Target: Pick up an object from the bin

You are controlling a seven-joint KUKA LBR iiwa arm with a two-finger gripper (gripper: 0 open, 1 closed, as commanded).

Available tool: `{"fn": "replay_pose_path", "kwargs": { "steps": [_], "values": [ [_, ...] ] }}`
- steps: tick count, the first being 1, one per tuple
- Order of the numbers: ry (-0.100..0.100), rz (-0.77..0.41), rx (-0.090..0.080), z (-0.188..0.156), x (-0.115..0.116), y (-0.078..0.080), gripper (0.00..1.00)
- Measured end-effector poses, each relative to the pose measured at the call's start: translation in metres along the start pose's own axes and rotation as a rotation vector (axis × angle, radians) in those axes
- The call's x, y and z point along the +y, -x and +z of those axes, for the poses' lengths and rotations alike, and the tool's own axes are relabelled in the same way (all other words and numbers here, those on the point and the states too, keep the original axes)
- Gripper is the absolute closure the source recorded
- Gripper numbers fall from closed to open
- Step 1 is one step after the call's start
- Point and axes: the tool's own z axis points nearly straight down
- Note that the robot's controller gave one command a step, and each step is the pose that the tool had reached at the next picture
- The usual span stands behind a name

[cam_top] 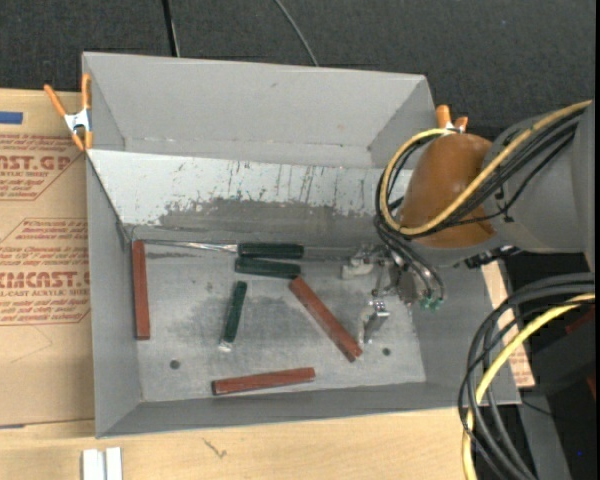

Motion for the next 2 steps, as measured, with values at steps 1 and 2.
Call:
{"fn": "replay_pose_path", "kwargs": {
  "steps": [1,2],
  "values": [
    [-0.005,-0.024,-0.008,0.002,0.021,0.009,0.00],
    [-0.004,-0.029,-0.013,0.002,0.031,0.012,0.00]
  ]
}}
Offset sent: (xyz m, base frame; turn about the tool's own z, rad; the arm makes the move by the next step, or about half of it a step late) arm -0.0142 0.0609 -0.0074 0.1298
